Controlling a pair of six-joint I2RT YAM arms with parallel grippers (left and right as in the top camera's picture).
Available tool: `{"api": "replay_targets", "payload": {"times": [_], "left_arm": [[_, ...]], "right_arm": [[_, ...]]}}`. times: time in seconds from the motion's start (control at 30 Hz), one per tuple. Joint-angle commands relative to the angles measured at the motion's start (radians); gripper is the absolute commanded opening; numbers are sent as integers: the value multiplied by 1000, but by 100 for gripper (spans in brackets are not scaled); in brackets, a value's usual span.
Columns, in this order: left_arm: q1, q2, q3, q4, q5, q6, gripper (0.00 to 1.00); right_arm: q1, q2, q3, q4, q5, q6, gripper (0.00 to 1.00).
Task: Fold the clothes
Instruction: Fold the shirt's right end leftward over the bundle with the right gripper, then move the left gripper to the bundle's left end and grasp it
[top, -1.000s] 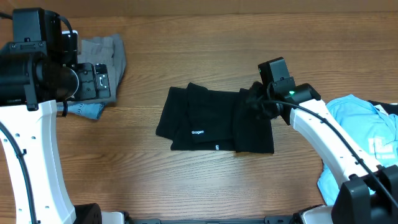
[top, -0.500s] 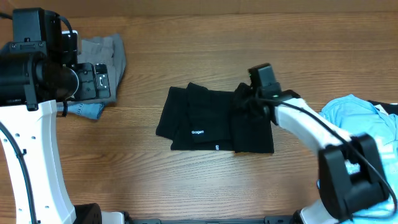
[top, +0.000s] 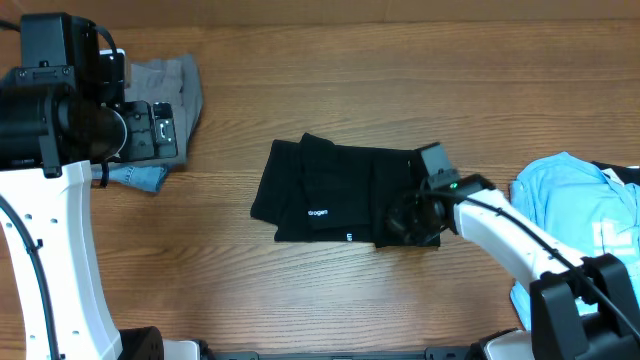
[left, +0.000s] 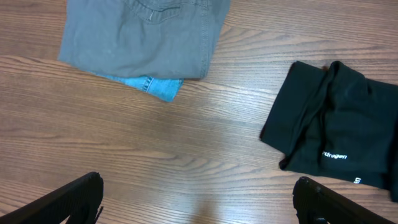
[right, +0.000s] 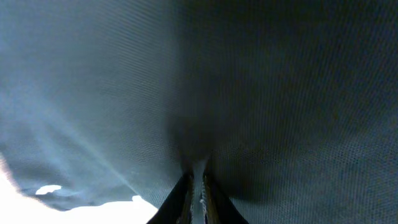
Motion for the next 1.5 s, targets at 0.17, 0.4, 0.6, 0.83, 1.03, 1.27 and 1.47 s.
{"api": "replay_targets", "payload": {"times": [0.17,0.4,0.6,0.83,1.03,1.27,1.47], "left_arm": [[1,6,2,4,-12,-14,100],[1,6,2,85,-91,31,100],[1,6,2,72,90,-37,100],[-17,42,-1,112,526,149,100],[-101,250,-53,89,650,256,93],[-144,597,-172,203,647,277,99],[-143,783,-182,219,631,375,98]], "right_arm": [[6,-3,-72,300,-203,15,5],[4,-144,-2,187,-161,-188,7],[-10,-333,4,130,-39,-222,14],[-70,-433,4,76,-36,-247,19],[-121,-434,4,22,-36,-247,19],[-124,-434,4,-47,-36,-259,19],[-124,-434,4,-91,-32,-299,19]]}}
